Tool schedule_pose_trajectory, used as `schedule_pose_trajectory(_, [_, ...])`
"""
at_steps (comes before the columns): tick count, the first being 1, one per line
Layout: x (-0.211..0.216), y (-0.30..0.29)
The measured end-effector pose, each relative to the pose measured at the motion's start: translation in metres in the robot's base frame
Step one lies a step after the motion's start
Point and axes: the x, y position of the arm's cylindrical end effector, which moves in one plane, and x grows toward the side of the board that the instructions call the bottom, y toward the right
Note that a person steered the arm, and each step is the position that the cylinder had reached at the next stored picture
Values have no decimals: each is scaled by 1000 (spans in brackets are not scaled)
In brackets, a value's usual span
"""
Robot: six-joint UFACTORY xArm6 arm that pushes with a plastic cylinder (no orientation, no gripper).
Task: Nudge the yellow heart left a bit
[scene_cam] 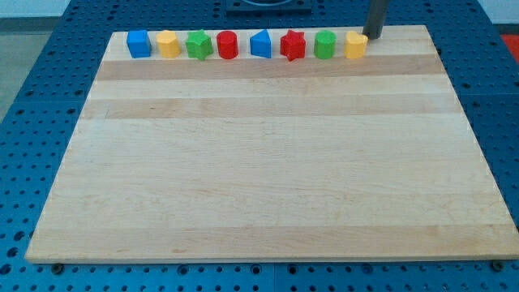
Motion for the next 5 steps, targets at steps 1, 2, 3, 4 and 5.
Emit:
schedule_pose_trajectory(1, [9, 0])
schedule_pose_trajectory(2, [18, -8])
schedule_pose_trajectory(3, [23, -24])
schedule_pose_trajectory(4, [23, -36])
schedule_pose_trajectory(5, [36, -44])
